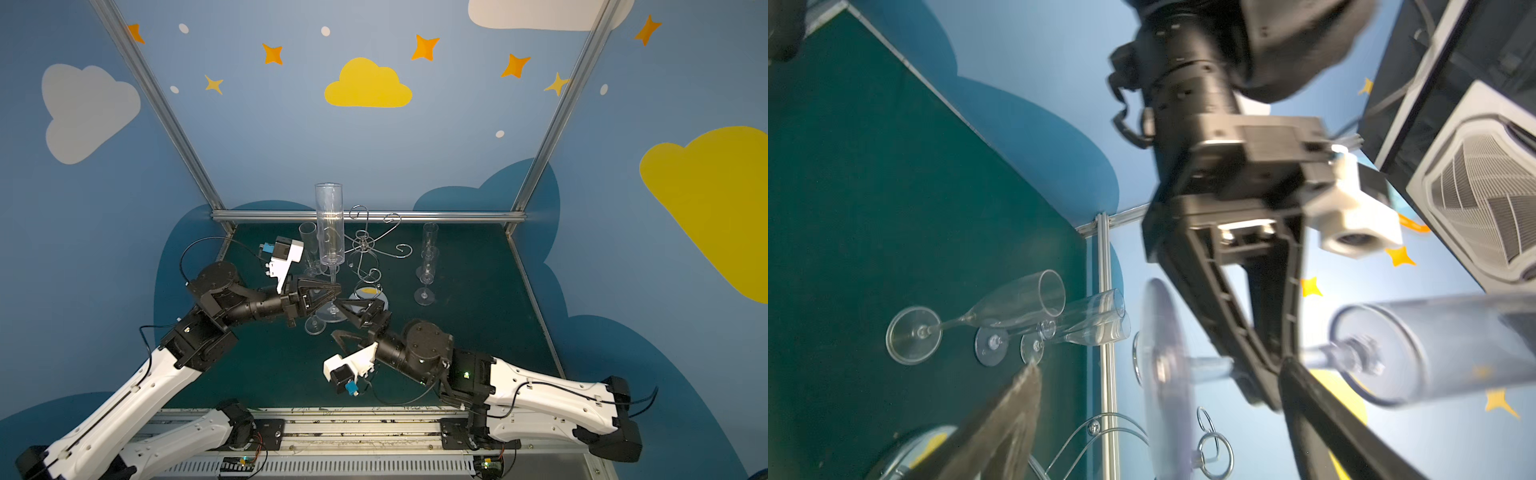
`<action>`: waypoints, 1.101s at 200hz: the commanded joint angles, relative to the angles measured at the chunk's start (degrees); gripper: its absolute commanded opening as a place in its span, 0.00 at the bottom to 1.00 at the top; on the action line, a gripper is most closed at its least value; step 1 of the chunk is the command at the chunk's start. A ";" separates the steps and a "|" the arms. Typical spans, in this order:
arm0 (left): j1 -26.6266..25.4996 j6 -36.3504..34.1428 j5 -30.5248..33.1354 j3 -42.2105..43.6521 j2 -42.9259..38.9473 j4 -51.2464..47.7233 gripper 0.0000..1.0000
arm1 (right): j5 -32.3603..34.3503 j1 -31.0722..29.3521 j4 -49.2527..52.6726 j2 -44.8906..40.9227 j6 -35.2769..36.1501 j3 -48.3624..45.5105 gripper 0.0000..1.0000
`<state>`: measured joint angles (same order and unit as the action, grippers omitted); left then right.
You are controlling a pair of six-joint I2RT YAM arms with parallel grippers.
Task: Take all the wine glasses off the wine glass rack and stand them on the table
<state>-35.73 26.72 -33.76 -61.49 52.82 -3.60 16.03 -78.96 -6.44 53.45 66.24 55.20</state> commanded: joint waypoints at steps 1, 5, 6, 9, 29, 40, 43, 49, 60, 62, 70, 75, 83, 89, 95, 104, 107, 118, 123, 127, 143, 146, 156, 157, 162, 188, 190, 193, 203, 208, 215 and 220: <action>-0.30 -7.24 3.83 0.54 -1.89 -0.57 0.03 | -1.18 0.11 1.06 -3.08 -14.67 5.94 0.89; -0.36 -8.21 4.22 0.68 -2.15 -0.75 0.03 | -1.57 0.12 1.51 -3.44 -16.04 6.40 0.89; -0.38 -8.59 4.31 0.77 -2.22 -0.77 0.03 | -1.64 0.12 1.56 -3.53 -16.31 6.50 0.89; -0.47 -9.30 4.60 0.88 -2.41 -0.75 0.03 | -1.93 0.16 1.59 -3.80 -17.05 6.62 0.89; -1.37 -15.34 6.44 1.50 -3.44 -1.22 0.03 | -0.95 0.36 -2.77 -5.00 -23.65 7.00 0.89; -2.28 -19.18 7.97 1.41 -3.84 -2.20 0.03 | 0.56 1.01 -3.85 -5.41 -28.89 8.14 0.89; -2.56 -20.19 8.59 1.38 -3.86 -2.55 0.03 | 0.99 1.18 -3.69 -5.38 -30.44 8.64 0.89; -3.27 -22.11 9.69 1.29 -4.01 -3.13 0.03 | 1.74 1.85 -2.64 -5.41 -33.58 9.90 0.89; -4.64 -25.33 11.76 1.32 -4.15 -3.72 0.03 | 3.42 3.30 2.53 -4.85 -40.79 13.88 0.89; -4.84 -26.00 12.06 1.41 -4.20 -3.77 0.03 | 3.46 3.62 3.79 -4.72 -42.34 14.69 0.89; -5.71 -27.74 13.50 1.47 -4.27 -3.92 0.03 | 2.56 5.27 8.93 -3.89 -46.53 18.00 0.89; -6.25 -28.60 14.35 1.54 -4.28 -3.90 0.03 | 0.94 6.12 11.19 -3.50 -48.08 19.42 0.89; -6.69 -29.66 15.47 1.72 -4.22 -3.66 0.03 | -1.61 7.25 12.19 -3.35 -51.42 20.04 0.89; -7.02 -30.31 16.15 1.89 -4.21 -3.38 0.03 | -2.94 7.68 11.69 -3.41 -52.74 19.79 0.89; -7.31 -31.06 16.66 2.12 -4.13 -3.11 0.03 | -3.53 8.38 10.98 -3.50 -54.51 19.59 0.89; -7.91 -32.11 17.58 2.25 -3.92 -3.00 0.03 | -3.86 9.45 10.94 -3.23 -56.99 19.72 0.89; -8.23 -32.47 17.87 2.29 -3.84 -3.00 0.03 | -4.18 9.82 11.11 -3.01 -57.65 19.95 0.89; -9.23 -33.75 19.19 2.35 -3.55 -3.00 0.03 | -6.64 11.34 12.39 -2.36 -59.72 20.61 0.89; -9.61 -34.28 19.73 2.35 -3.38 -3.08 0.03 | -7.98 11.90 12.85 -1.98 -60.69 20.91 0.88; -9.99 -34.64 19.97 2.34 -3.38 -3.15 0.03 | -9.05 12.38 13.14 -1.75 -61.56 21.13 0.88; -11.30 -36.42 22.80 2.18 -2.93 -3.66 0.03 | -13.42 14.24 14.52 -0.23 -64.69 22.52 0.87; -11.60 -36.78 23.12 2.24 -2.90 -3.82 0.03 | -14.19 14.57 14.67 0.03 -65.14 22.72 0.87; -12.36 -37.74 24.12 2.15 -2.62 -4.27 0.03 | -16.26 15.43 14.87 0.98 -66.58 23.47 0.86; -12.40 -37.81 24.24 2.16 -2.58 -4.29 0.03 | -16.50 15.55 14.87 1.10 -66.67 23.47 0.86; -12.86 -38.16 24.63 2.10 -2.46 -4.47 0.03 | -17.40 15.95 14.87 1.49 -67.22 23.75 0.85; -14.72 -39.87 26.66 2.42 -2.35 -4.71 0.03 | -20.07 17.92 14.69 3.44 -70.43 24.64 0.84; -14.79 -40.00 26.75 2.45 -2.30 -4.74 0.03 | -20.25 17.95 14.56 3.53 -70.76 24.68 0.84; -14.93 -40.14 26.91 2.50 -2.30 -4.83 0.03 | -20.50 18.24 14.33 3.65 -71.21 24.63 0.84; -15.07 -40.51 27.20 2.61 -2.19 -5.25 0.03 | -21.56 18.94 13.42 4.00 -72.50 24.45 0.84; -15.12 -40.47 27.44 2.74 -2.17 -5.39 0.03 | -22.34 19.23 12.90 4.16 -73.13 24.35 0.84; -15.20 -40.61 27.59 2.86 -2.11 -5.69 0.03 | -23.14 19.52 12.07 4.29 -73.72 24.05 0.83; -15.25 -40.68 27.54 2.96 -2.10 -5.85 0.03 | -23.65 19.75 11.50 4.38 -74.28 23.91 0.82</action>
<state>-50.65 -12.12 -8.21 -58.94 50.89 -9.32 -3.16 -60.31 7.94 57.95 -3.05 78.02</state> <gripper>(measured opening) 0.080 0.836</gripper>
